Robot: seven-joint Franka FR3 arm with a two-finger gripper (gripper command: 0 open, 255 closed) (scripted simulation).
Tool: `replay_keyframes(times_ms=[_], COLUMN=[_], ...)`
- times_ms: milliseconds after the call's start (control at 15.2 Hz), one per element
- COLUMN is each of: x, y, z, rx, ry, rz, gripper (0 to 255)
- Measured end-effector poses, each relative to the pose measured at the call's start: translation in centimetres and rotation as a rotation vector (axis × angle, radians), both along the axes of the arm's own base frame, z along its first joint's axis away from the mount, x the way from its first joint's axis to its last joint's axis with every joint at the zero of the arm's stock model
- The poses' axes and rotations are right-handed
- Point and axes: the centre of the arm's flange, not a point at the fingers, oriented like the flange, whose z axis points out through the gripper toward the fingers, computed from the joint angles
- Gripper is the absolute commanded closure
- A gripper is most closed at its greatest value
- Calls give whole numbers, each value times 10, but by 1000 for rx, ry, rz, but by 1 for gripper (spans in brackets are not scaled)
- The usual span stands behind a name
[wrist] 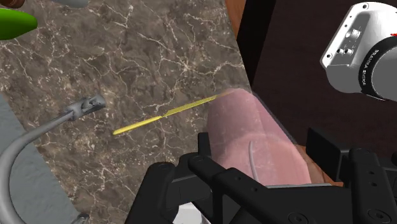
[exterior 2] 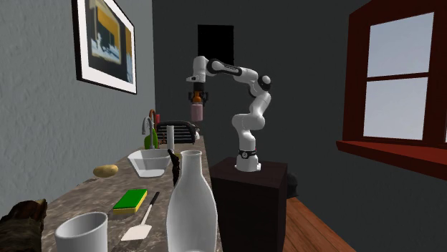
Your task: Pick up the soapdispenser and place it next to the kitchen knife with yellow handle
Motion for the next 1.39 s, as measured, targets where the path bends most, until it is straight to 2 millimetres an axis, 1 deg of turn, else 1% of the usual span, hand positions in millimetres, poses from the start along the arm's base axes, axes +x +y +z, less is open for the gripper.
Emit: replay_keyframes(times_ms=[66,132,198,264,858,1386], x=[-11,-27,-35,-37,-40,-40], y=[-6,-15,-20,-22,-25,-23], z=[2,3,-2,-7,-53,-95], rx=[0,0,0,0,1,1], ry=[0,-1,0,0,1,1], rz=[0,-1,-1,-1,1,1], gripper=[255,255,255,255,255,255])
